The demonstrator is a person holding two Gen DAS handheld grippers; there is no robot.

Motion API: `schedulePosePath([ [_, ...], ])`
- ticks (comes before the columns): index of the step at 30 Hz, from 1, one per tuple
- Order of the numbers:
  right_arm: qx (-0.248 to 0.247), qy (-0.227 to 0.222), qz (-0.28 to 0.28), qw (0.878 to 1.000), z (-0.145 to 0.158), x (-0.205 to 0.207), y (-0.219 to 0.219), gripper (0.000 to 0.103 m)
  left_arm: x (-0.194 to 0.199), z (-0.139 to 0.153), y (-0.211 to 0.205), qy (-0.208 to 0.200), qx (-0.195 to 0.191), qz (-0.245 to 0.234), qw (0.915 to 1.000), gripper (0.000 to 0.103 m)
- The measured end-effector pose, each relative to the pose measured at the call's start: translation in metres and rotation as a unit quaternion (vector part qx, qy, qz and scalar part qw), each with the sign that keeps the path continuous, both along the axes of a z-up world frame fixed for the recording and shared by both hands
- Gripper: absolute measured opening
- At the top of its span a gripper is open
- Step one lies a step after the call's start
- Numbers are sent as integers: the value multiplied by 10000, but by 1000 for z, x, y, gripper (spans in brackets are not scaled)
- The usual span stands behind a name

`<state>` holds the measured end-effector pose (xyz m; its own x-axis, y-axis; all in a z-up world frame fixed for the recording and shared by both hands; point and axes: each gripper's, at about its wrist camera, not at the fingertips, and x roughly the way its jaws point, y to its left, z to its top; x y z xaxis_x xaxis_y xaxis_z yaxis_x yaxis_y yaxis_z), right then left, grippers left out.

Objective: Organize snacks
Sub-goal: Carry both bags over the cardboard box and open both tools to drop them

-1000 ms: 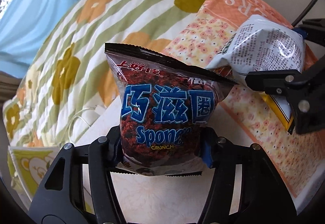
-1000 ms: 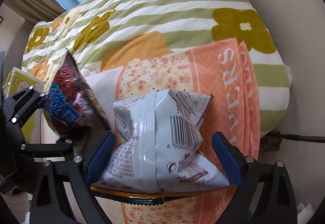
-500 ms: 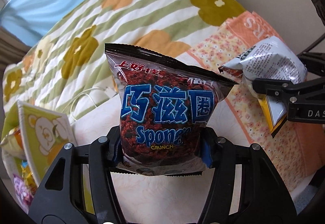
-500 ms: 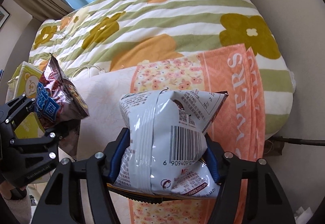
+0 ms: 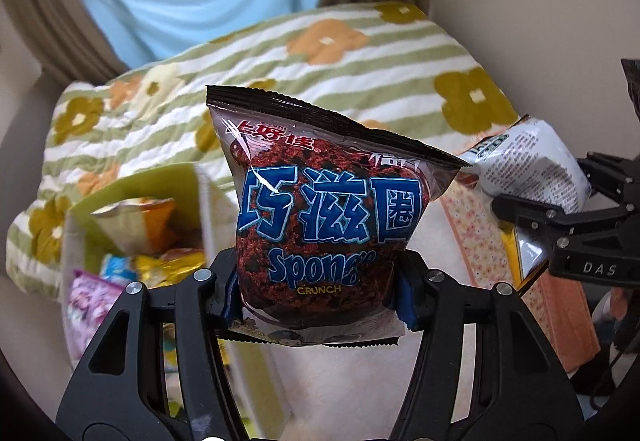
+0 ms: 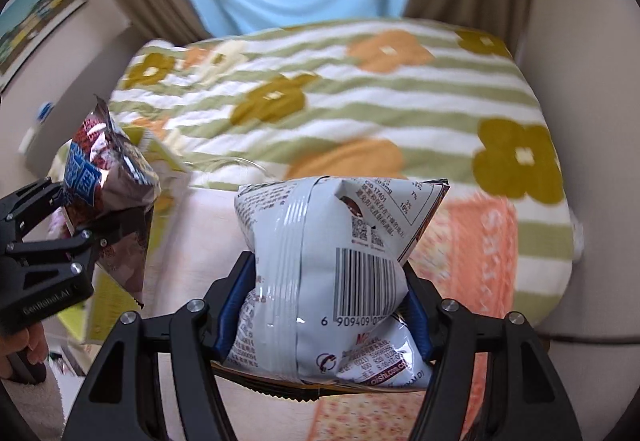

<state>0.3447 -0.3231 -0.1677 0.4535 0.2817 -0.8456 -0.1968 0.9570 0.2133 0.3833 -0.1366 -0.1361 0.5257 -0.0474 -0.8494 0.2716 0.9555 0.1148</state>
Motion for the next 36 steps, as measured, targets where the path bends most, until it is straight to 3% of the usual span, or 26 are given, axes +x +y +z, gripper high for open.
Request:
schedulePosePath([
  [6, 123, -329, 527, 9980, 32, -9, 54, 62, -16, 36, 57, -278, -79, 393, 9988, 55],
  [12, 231, -585, 851, 9944, 54, -13, 118, 62, -19, 51, 124, -377, -163, 615, 9973, 55],
  [22, 445, -488, 665, 9956, 53, -12, 219, 62, 14, 31, 247, -56, -305, 661, 9973, 55],
  [28, 433, -374, 331, 9978, 43, -12, 256, 62, 35, 9, 277, 239, -433, 385, 9980, 55],
  [30, 402, -338, 243, 9983, 40, -15, 264, 62, 41, 4, 278, 286, -453, 291, 9981, 62],
  [32, 358, -283, 174, 9988, 38, -18, 268, 62, 44, 2, 278, 327, -460, 175, 9983, 93],
  [33, 342, -250, 142, 9990, 38, -19, 268, 62, 43, 3, 278, 303, -502, 116, 9982, 99],
  [36, 291, -187, 56, 9994, 36, -21, 271, 62, 32, 10, 283, 191, -644, 87, 9977, 102],
])
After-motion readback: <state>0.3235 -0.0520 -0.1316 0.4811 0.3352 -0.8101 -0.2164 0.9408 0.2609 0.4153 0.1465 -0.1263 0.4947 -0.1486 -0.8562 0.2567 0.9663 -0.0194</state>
